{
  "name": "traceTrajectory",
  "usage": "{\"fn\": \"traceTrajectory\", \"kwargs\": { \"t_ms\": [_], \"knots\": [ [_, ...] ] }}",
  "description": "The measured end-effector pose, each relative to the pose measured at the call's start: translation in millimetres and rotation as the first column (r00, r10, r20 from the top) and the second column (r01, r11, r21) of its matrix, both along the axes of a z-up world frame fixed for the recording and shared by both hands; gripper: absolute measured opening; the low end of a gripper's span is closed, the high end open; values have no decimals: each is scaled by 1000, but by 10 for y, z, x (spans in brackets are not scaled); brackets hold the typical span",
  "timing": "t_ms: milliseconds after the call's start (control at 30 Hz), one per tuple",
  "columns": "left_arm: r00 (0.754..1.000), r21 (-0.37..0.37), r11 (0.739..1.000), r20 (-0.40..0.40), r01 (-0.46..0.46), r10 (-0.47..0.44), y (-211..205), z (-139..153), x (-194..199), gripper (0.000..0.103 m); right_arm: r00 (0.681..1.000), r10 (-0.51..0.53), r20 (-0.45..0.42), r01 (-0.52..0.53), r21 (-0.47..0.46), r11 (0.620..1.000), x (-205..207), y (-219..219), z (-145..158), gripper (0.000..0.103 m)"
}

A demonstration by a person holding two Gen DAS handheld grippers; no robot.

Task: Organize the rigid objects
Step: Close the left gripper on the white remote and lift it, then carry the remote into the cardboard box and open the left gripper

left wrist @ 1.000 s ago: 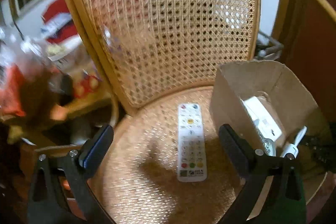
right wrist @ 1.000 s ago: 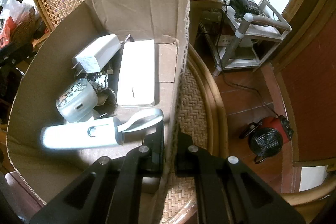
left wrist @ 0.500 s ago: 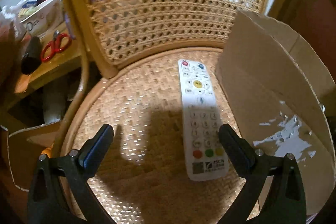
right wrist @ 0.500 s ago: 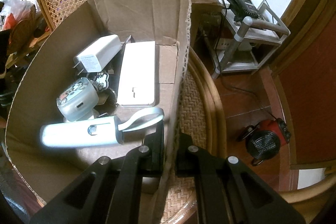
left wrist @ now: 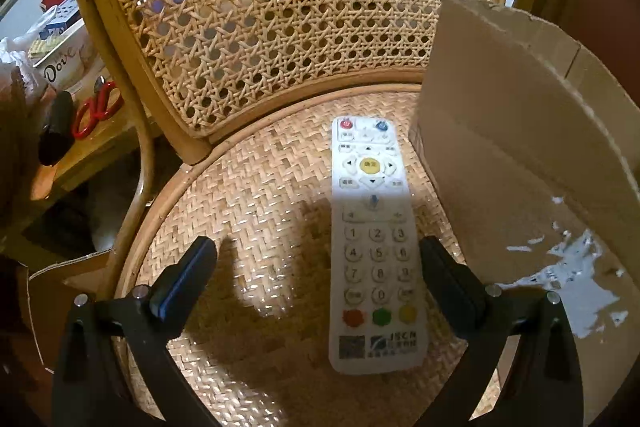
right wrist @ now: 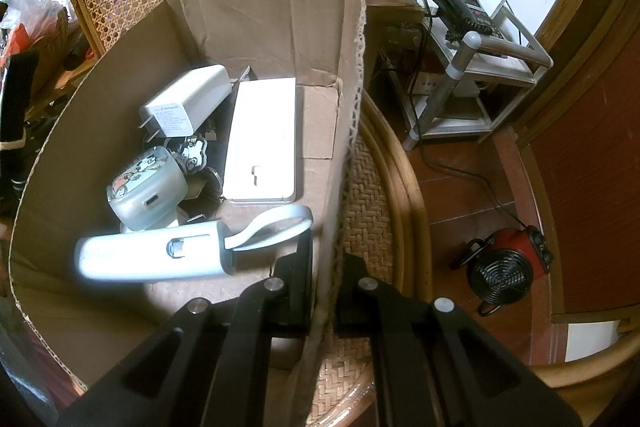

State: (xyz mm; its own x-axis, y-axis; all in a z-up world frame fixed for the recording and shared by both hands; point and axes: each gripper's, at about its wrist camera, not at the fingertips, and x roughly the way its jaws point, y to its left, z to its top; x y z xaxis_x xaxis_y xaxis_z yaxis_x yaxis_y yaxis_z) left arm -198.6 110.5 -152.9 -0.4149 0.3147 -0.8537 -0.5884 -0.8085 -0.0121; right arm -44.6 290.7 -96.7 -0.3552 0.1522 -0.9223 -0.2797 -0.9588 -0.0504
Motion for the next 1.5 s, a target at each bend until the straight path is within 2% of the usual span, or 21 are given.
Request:
{"fn": "traceTrajectory", "kwargs": {
  "t_ms": [67,100,167,233,267,367,567,733,1133,1300,1500],
  "knots": [
    [1000,4,1000,6,3,-3,-3,-52,22,97,1000,1,-1,-1,0,1000,-2,0,1,8],
    [1000,18,1000,7,-1,1,-23,-38,32,93,1000,1,-1,-1,0,1000,-1,-1,0,8],
    [1000,26,1000,-9,9,-9,-17,-5,86,76,1000,1,-1,-1,-1,1000,-3,0,1,8],
    [999,24,1000,-33,8,-7,0,29,152,41,1000,1,0,-1,1,1000,-3,-2,1,8],
    [999,17,1000,-41,-5,6,15,43,191,40,1000,2,0,-2,2,1000,-1,-1,5,8],
    [997,-13,1000,-79,-22,21,44,51,284,39,1000,0,0,0,1,1000,-2,-11,8,8],
    [995,71,993,-25,-94,96,-150,123,333,39,1000,3,2,-3,-2,1000,-1,-1,6,8],
    [987,41,991,-95,-124,127,-321,268,267,39,1000,6,4,-7,2,1000,4,-14,13,8],
    [967,140,982,-201,-127,154,-432,1250,492,39,1000,3,6,-3,-5,1000,16,7,16,8],
    [949,91,992,-294,-92,115,-186,1607,720,39,1000,2,7,-2,-5,1000,18,6,15,8],
    [966,126,992,-252,-19,50,91,1813,831,39,1000,2,8,-2,-10,1000,27,10,5,8]
  ]
}}
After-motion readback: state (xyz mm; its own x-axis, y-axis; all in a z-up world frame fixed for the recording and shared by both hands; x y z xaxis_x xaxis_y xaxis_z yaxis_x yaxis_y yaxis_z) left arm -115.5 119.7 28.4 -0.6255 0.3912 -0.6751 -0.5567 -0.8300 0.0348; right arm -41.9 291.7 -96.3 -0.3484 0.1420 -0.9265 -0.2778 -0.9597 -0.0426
